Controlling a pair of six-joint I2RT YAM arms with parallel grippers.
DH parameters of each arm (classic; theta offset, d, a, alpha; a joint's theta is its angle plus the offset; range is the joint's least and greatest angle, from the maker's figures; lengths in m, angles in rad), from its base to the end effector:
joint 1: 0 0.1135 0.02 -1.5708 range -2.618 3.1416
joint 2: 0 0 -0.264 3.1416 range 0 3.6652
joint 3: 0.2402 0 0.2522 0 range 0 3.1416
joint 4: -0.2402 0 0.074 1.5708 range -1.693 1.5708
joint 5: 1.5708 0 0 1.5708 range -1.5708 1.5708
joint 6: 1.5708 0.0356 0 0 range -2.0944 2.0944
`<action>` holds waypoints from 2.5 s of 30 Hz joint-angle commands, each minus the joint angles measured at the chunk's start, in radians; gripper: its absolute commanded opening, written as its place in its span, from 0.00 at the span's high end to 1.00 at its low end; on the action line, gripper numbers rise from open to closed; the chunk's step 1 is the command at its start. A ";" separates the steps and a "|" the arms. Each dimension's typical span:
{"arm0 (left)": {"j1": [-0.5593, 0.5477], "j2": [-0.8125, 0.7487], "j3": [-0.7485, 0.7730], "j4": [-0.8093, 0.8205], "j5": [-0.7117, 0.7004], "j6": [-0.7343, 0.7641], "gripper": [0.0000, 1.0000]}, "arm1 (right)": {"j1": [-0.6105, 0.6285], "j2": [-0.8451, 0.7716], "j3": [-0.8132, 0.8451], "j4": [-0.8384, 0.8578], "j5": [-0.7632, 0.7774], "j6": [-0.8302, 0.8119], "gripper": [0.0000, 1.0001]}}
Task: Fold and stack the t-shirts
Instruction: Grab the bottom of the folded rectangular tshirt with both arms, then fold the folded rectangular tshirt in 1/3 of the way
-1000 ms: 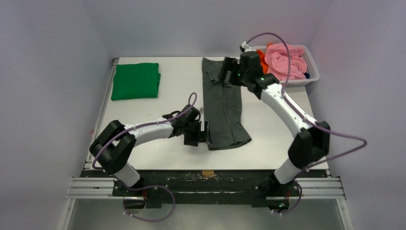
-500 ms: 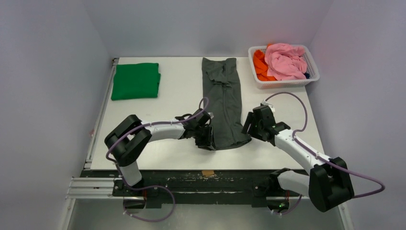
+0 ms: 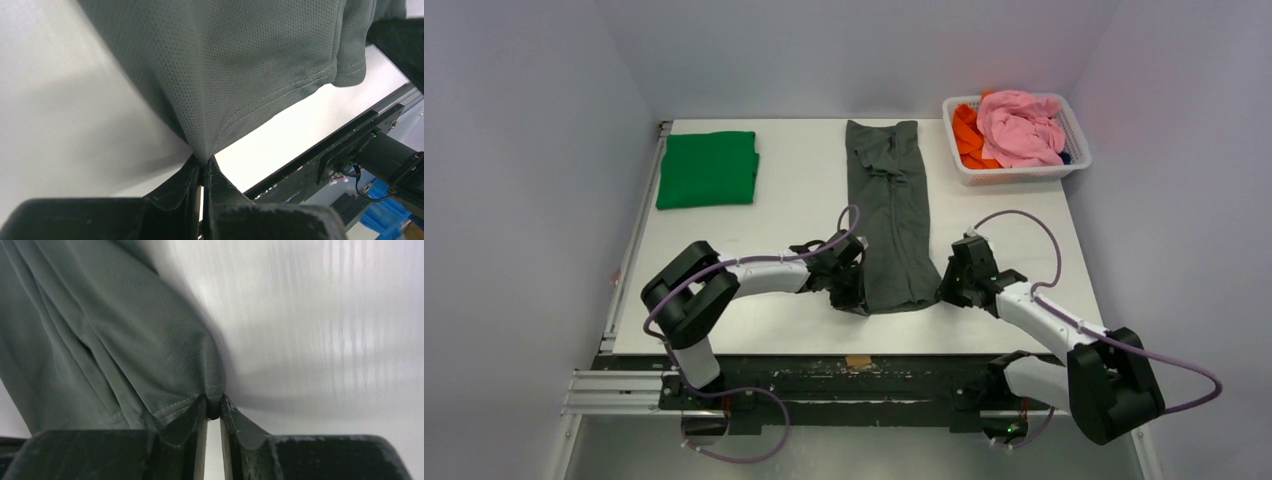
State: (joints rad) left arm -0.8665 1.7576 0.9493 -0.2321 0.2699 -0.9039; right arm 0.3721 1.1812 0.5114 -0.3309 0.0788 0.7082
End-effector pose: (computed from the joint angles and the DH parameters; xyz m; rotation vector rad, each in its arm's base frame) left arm 0.2106 -0.2625 0.1438 0.0525 2.8892 -0.8553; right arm 0.1949 0.0730 0.1605 0.4639 2.5552 0.3035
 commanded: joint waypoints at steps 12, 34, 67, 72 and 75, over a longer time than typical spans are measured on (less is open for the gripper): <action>-0.098 -0.429 -0.286 -0.143 -0.130 -0.052 1.00 | 0.276 -0.417 -0.164 -0.257 -0.227 0.269 1.00; 0.217 -0.074 0.342 -0.300 -0.090 0.177 1.00 | 0.056 0.083 0.348 0.043 -0.057 0.041 1.00; 0.430 -0.014 0.509 -0.376 -0.099 0.279 0.00 | -0.072 0.438 0.646 0.203 -0.224 -0.184 0.26; 0.430 -0.211 0.204 -0.290 -0.127 0.224 0.00 | 0.099 0.498 0.610 0.223 -0.380 -0.262 0.27; 0.431 -0.292 0.097 -0.285 -0.153 0.195 0.00 | 0.162 0.587 0.625 0.285 -0.415 -0.229 0.27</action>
State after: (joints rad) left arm -0.4400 1.5372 1.1675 -0.5686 0.1677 -0.6598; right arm 0.4557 1.6840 1.1408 -0.1413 -0.2070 0.5125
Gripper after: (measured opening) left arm 0.998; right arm 0.733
